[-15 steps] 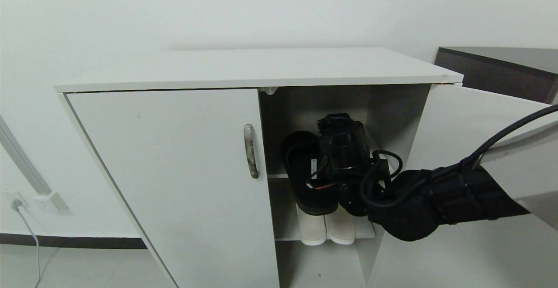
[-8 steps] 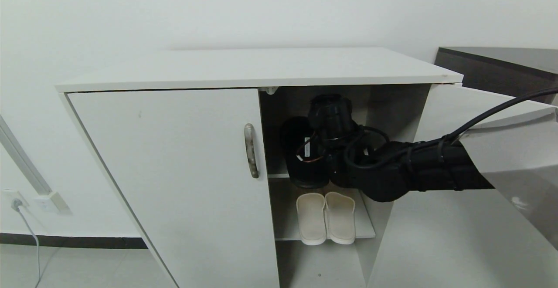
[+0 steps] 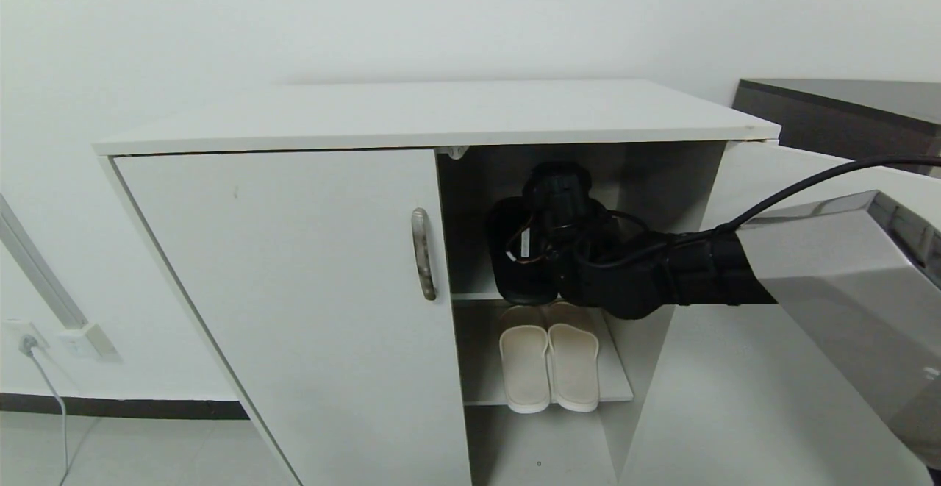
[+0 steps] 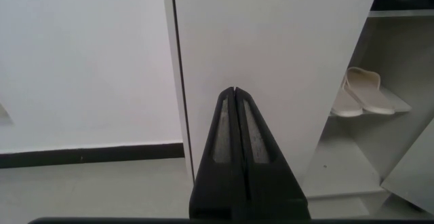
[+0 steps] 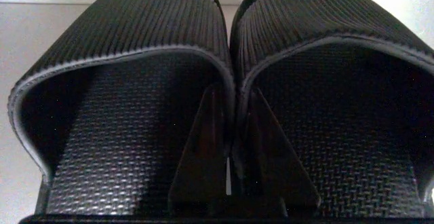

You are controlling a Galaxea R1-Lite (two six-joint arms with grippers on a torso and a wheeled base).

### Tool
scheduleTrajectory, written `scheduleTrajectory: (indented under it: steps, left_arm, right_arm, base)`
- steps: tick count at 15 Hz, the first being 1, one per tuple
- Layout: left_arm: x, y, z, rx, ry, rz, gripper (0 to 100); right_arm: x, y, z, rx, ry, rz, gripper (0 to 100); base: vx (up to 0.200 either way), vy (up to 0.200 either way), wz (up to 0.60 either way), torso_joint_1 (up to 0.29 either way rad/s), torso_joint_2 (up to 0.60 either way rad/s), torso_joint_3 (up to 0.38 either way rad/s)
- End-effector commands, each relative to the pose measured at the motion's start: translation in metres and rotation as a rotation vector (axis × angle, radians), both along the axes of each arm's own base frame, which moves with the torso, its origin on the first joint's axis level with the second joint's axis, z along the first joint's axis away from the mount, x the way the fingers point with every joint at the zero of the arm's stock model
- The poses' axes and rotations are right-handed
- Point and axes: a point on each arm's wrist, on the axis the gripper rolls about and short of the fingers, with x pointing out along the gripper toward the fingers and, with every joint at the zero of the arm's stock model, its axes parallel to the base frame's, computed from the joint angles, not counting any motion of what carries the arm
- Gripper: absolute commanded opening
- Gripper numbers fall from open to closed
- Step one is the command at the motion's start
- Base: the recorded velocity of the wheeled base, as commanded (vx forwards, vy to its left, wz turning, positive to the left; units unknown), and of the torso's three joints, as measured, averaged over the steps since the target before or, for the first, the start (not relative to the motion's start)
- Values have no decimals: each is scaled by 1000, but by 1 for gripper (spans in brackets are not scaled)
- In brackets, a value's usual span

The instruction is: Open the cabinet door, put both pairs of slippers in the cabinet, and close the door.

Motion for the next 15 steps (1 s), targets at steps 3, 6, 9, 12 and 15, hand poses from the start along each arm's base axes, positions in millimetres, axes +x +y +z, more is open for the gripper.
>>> scheduleTrajectory:
  steps: [3,6,9,12,15]
  left_arm:
    - [0,0,0,0,0,0,0]
    - [0,0,0,0,0,0,0]
    - [0,0,0,0,0,0,0]
    - [0,0,0,-2,0,0,0]
    - [0,0,0,-2,0,-1,0]
  right_arm:
    - [13,-1,-9,0,2,-15,100]
    - [10,-1,-8,-1,1,-16,100]
    - [-13,-4,7,-4,-3,-14,100]
    - [-59,-14,29,8,-24,28,100]
    - [-115,-34,28,-1,-23,74,100]
  base:
    - [0,0,0,0,0,0]
    - [0,0,0,0,0,0]
    - [0,0,0,0,0,0]
    - [0,0,0,0,0,0]
    - [0,0,0,0,0,0]
